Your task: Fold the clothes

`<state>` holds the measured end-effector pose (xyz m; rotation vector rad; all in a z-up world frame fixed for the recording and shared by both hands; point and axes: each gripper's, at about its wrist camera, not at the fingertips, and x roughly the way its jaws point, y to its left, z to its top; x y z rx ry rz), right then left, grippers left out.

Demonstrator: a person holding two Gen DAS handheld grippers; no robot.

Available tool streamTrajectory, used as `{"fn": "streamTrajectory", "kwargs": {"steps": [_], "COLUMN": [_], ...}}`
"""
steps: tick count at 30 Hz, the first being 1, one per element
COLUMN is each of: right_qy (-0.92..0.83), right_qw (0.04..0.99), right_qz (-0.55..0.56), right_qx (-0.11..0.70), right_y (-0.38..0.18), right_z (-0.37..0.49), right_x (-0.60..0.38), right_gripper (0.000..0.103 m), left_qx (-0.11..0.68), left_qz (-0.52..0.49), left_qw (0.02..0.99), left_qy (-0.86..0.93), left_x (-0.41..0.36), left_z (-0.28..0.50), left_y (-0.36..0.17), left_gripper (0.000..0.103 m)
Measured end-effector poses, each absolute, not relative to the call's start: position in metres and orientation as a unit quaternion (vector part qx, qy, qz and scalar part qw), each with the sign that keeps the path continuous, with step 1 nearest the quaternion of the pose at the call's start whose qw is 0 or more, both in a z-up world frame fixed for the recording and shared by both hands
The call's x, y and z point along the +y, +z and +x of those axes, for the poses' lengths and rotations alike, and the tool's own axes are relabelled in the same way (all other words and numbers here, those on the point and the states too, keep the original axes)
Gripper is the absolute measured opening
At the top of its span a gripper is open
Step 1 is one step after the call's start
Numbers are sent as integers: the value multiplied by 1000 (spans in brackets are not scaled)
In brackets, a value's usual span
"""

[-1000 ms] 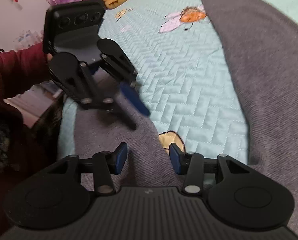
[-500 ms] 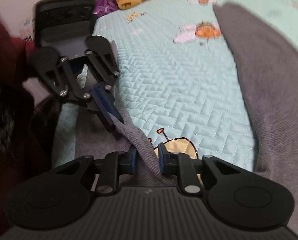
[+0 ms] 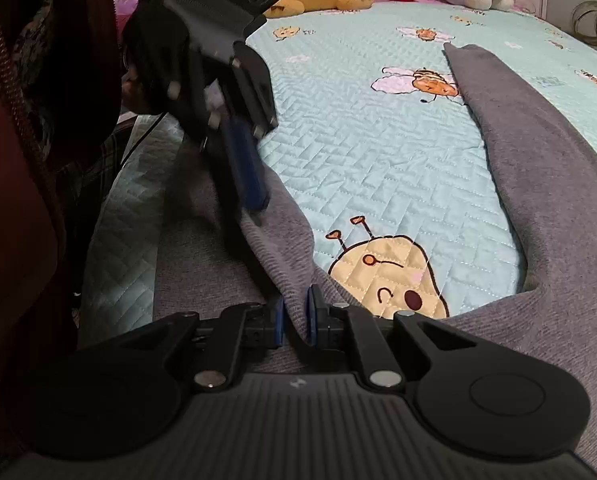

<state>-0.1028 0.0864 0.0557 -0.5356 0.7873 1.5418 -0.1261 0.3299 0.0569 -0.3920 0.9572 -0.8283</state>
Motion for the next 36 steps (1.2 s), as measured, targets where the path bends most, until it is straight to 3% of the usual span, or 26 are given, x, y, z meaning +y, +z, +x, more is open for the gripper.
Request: {"fn": "streamTrajectory", "kwargs": {"steps": [2,3,15,17,19,21,26,30,36], "right_qy": [670,670,672,671,671,671,669,662,646], "right_qw": [618,618,622,624,625,627,631,641,645], "right_qz": [-231,-231,-224,-221,-218,-215,-194,-152,-87], "right_qx": [341,340,334,333,333,333,342,359,400], "right_y": [56,56,58,58,58,58,62,73,75], "right_z": [-103,-103,-104,-102,-101,-99,-85,-53,10], "right_x": [86,86,86,86,86,87,86,78,71], "right_gripper": [11,11,14,14,15,15,22,48,50], "left_qx": [442,440,500,499,490,481,457,451,445], "left_qz": [-185,-186,-145,-130,-120,-110,-89,-111,-145], "left_qw": [793,795,748,749,760,770,798,805,810], "left_qy": [-377,-373,-411,-416,-410,-405,-384,-369,-353], "left_x": [332,334,313,310,310,310,312,322,335], "left_z": [-120,-117,-90,-91,-94,-97,-103,-102,-101], "left_y": [60,61,39,39,43,48,58,55,48], "left_gripper": [30,31,35,32,14,6,4,4,4]}}
